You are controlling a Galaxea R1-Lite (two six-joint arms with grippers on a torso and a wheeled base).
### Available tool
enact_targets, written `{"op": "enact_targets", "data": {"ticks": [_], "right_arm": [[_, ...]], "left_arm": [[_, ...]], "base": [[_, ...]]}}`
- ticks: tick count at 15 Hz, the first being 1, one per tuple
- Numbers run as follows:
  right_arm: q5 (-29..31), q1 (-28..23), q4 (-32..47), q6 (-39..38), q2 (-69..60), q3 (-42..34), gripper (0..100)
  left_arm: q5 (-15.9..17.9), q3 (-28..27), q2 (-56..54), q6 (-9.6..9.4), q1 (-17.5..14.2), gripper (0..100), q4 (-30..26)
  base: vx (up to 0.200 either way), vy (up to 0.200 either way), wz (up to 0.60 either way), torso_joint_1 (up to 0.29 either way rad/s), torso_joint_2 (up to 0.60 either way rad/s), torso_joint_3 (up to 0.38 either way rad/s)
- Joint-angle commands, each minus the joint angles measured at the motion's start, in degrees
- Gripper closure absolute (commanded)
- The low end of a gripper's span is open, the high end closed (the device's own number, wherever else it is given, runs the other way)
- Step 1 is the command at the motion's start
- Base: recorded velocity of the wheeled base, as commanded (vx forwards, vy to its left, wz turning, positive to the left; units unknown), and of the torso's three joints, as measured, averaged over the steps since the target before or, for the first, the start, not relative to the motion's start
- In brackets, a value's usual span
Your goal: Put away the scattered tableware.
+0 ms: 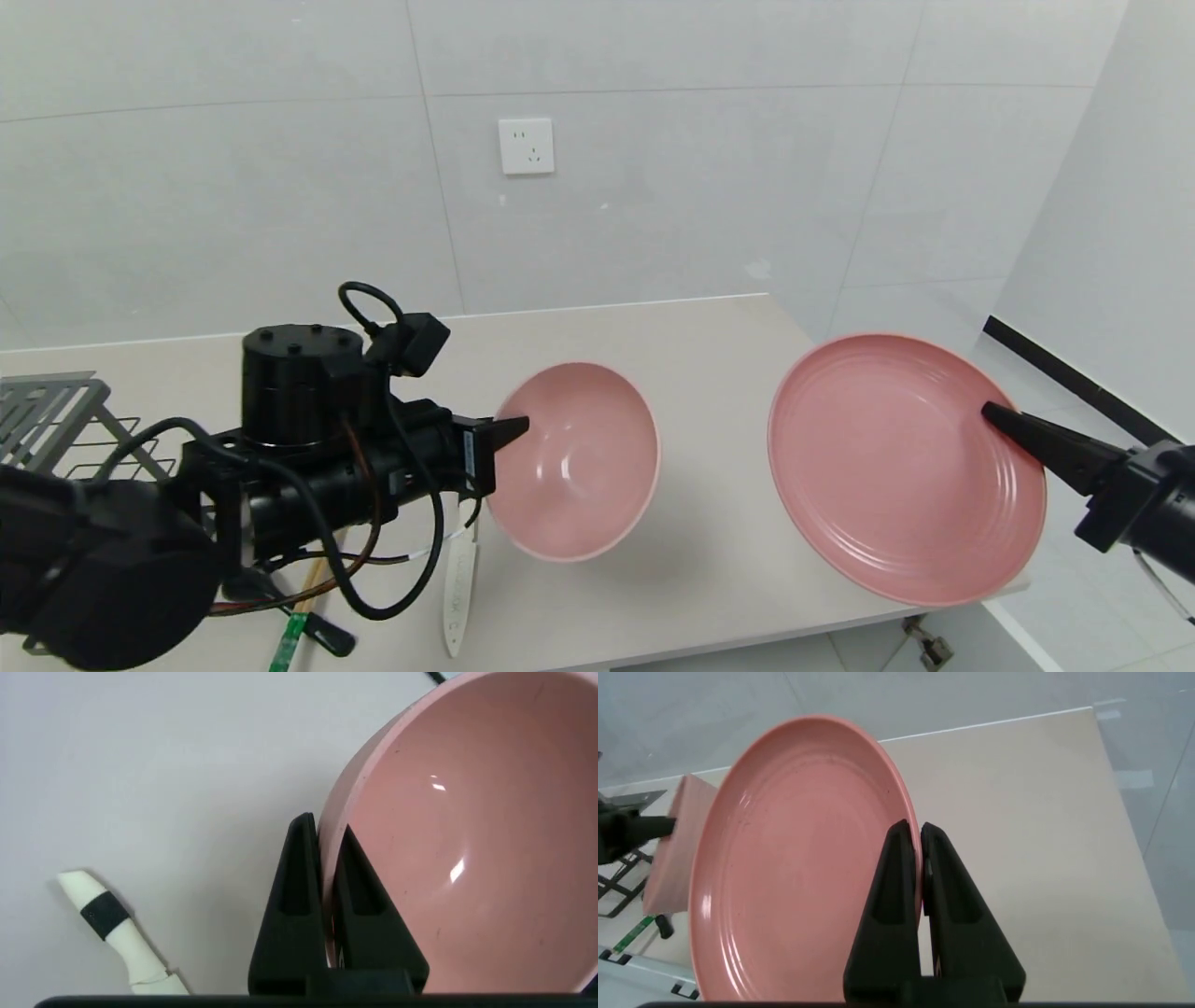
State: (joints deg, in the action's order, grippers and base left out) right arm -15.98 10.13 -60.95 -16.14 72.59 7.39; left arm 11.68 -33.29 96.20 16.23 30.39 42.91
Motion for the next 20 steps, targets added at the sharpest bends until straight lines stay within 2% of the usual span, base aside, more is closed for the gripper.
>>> {"op": "enact_targets", "data": {"ticks": [1,3,5,6,7,8,10,12,15,17,19,20], "right_arm": [[-0.28,0.59,0.13,0.14,-1.58,-0.71,100],[-0.45,2.00,-0.22,0.32,-3.07,-3.34,100],[-0.45,3.23,-0.31,0.41,-4.22,-3.26,100],[-0.45,3.49,-0.31,0.41,-4.57,-3.17,100],[-0.45,3.49,-0.31,0.41,-4.57,-3.26,100],[-0.45,3.58,-0.31,0.41,-4.48,-3.34,100],[-0.45,4.11,-0.39,0.32,-4.74,-3.26,100],[-0.45,6.48,-0.57,0.41,-4.66,-2.47,100],[-0.28,7.89,-3.73,0.50,-3.16,-2.29,100],[0.16,7.45,-3.56,0.41,-2.72,-2.73,100],[0.16,7.27,-3.82,0.58,-2.37,-2.82,100],[0.16,7.45,-4.00,0.76,-2.37,-2.55,100]], "left_arm": [[0.54,4.02,-8.66,-0.05,-0.51,100,0.42],[0.89,7.98,-14.28,-0.49,0.02,100,0.51],[1.59,10.18,-18.32,-0.14,-0.07,100,0.33],[2.91,11.06,-18.85,-0.14,-0.42,100,0.51],[5.72,11.94,-20.08,0.30,-0.51,100,0.42],[6.95,12.64,-21.23,1.00,-0.16,100,0.51],[6.08,13.08,-22.81,1.62,-0.33,100,0.42],[5.46,15.80,-23.60,2.23,-0.07,100,0.95],[4.76,19.41,-23.86,2.41,1.07,100,7.27],[2.30,20.46,-23.33,1.88,0.99,100,7.19],[2.12,23.62,-23.33,-1.72,0.02,100,11.05],[1.86,24.15,-23.51,-2.60,-0.51,100,12.11]], "base": [[0.000,0.000,0.00,0.000,0.00,0.000],[0.000,0.000,0.00,0.000,0.00,0.000],[0.000,0.000,0.00,0.000,0.00,0.000],[0.000,0.000,0.00,0.000,0.00,0.000],[0.000,0.000,0.00,0.000,0.00,0.000],[0.000,0.000,0.00,0.000,0.00,0.000],[0.000,0.000,0.00,0.000,0.00,0.000],[0.000,0.000,0.00,0.000,0.00,0.000],[0.000,0.000,0.00,0.000,0.00,0.000],[0.000,0.000,0.00,0.000,0.00,0.000],[0.000,0.000,0.00,0.000,0.00,0.000],[0.000,0.000,0.00,0.000,0.00,0.000]]}}
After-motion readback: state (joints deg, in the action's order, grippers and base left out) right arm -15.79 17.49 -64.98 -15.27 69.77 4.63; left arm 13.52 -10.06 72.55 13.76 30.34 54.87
